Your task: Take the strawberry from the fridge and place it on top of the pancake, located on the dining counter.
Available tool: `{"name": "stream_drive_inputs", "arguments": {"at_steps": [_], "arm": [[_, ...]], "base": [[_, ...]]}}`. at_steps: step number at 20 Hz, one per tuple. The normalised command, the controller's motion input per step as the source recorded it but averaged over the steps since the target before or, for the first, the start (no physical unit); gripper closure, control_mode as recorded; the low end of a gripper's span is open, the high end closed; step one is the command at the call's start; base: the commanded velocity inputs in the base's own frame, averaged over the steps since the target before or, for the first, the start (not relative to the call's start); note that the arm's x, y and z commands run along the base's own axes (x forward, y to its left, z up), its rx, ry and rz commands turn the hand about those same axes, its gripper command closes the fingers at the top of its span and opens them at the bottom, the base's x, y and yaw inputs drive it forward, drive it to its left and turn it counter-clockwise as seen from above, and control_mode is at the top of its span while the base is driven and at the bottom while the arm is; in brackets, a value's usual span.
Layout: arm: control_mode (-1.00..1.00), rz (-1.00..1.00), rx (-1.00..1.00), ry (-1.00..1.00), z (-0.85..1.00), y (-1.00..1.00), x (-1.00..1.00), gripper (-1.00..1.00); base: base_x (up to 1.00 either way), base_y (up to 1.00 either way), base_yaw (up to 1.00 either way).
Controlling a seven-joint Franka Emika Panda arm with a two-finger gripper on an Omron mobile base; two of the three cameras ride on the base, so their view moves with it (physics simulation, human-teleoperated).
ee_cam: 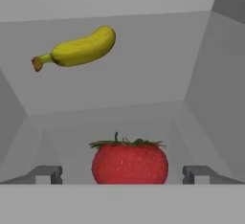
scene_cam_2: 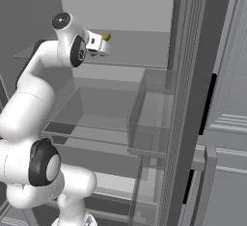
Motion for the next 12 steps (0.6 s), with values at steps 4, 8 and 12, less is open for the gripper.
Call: {"name": "stream_drive_inputs", "arguments": {"at_steps": [4, 8, 12], "arm": [[-1.00, 0.00, -0.01, 0.00, -0.11, -0.01, 0.24, -1.00], [-1.00, 0.00, 0.00, 0.00, 0.00, -0.08, 0.26, -1.00], [-1.00, 0.00, 0.00, 0.00, 0.00, -0.09, 0.18, -1.00]], "base": [[0.00, 0.00, 0.00], [0.00, 0.00, 0.00], [0.00, 0.00, 0.00]]}}
